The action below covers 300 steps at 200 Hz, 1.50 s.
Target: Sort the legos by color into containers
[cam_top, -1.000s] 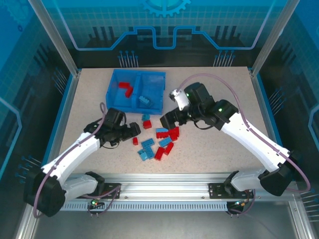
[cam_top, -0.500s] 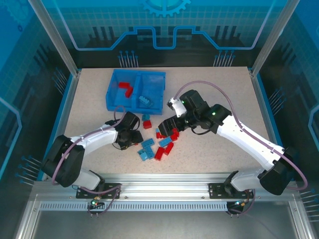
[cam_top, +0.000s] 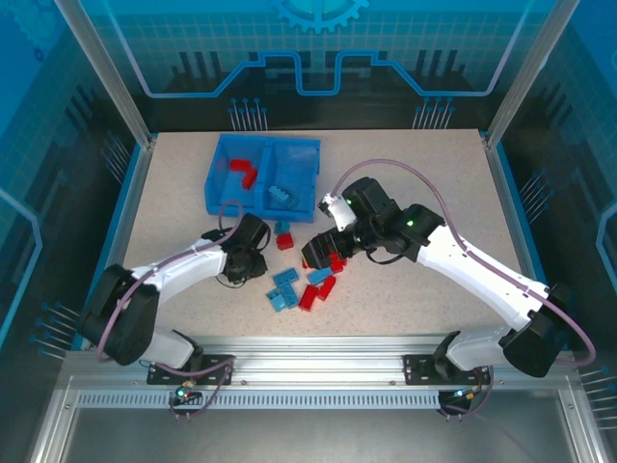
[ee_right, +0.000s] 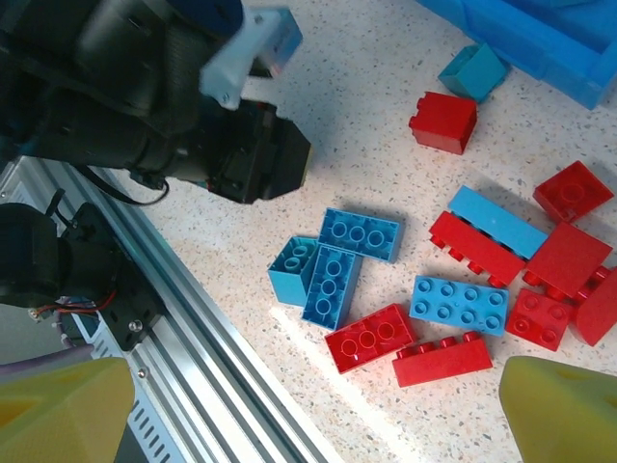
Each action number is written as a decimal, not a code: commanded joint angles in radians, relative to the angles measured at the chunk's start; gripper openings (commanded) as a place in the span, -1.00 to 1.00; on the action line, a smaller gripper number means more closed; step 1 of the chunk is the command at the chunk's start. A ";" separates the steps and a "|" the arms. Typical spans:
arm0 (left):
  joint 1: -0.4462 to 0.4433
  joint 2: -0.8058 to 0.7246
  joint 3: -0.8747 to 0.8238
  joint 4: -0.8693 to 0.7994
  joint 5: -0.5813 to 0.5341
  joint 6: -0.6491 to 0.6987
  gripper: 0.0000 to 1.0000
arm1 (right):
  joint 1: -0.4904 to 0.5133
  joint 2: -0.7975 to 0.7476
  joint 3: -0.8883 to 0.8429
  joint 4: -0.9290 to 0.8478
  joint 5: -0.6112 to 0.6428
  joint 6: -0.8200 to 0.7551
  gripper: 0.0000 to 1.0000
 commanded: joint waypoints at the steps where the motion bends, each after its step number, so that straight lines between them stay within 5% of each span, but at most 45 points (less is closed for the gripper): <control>1: 0.002 -0.115 0.119 -0.062 -0.156 0.102 -0.64 | 0.019 -0.002 0.028 0.011 0.009 0.012 0.97; 39: 0.133 -0.059 0.295 0.007 -0.272 0.282 -0.65 | 0.025 -0.020 0.026 0.015 0.044 0.028 0.98; 107: 0.342 0.447 0.669 0.105 -0.057 0.337 -0.70 | 0.043 -0.139 -0.028 0.005 0.132 0.074 0.99; 162: 0.379 0.670 0.917 -0.011 -0.018 0.280 -0.30 | 0.053 -0.217 -0.063 -0.003 0.189 0.100 0.99; 220: 0.378 0.526 0.858 -0.027 0.005 0.272 -0.09 | 0.055 -0.217 -0.068 0.022 0.185 0.100 0.99; 256: 0.366 0.236 0.609 0.042 0.132 0.184 -0.15 | 0.054 -0.188 -0.061 0.039 0.192 0.089 1.00; 300: 0.162 -0.080 0.348 0.065 0.047 0.102 -0.13 | 0.050 -0.153 -0.057 0.062 0.223 0.077 1.00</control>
